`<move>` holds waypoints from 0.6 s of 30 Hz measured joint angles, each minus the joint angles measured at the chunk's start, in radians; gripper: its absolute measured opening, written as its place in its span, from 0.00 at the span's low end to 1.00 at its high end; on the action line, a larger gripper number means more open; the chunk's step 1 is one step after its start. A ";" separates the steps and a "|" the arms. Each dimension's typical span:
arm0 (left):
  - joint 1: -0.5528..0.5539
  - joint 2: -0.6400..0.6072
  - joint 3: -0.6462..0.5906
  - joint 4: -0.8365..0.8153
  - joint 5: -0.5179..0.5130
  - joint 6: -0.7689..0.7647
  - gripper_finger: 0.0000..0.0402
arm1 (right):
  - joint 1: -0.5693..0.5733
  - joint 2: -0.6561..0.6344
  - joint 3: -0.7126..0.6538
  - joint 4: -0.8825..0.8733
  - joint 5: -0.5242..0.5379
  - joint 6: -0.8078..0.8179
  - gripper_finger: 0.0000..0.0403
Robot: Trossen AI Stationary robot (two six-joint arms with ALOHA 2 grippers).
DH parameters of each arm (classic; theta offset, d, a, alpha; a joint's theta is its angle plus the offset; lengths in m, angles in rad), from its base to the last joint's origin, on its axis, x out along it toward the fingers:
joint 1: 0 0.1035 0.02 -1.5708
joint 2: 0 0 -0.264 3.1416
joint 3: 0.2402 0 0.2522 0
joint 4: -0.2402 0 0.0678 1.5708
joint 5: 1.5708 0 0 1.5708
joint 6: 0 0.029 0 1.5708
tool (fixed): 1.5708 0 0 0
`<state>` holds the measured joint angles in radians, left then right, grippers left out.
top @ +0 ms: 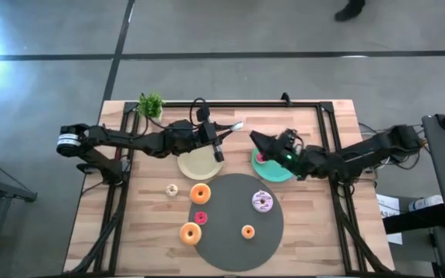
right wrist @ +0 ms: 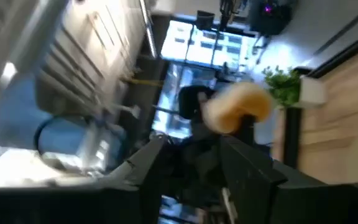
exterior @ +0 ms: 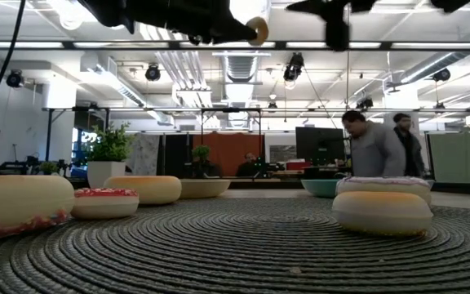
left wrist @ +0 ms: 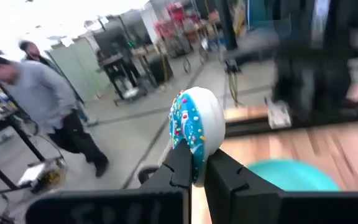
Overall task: Pick & Place donuts
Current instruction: Put the small blue donut on the green plate
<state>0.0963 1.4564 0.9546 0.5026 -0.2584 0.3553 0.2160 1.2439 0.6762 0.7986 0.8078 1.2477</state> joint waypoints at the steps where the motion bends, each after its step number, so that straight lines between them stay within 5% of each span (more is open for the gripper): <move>1: 0.000 0.014 0.000 -0.004 0.015 0.000 0.00 | 0.018 -0.043 0.002 -0.076 0.028 -0.014 0.38; 10: -0.013 0.256 0.062 -0.031 0.035 0.034 0.00 | 0.123 -0.223 0.360 -1.334 0.114 0.207 0.32; 18: -0.061 0.494 0.283 -0.110 0.031 0.061 0.00 | 0.124 -0.202 0.593 -1.665 0.123 0.242 0.35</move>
<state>0.0353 1.9503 1.2372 0.3928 -0.2276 0.4163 0.3405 1.0420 1.2688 -0.8664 0.9309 1.4892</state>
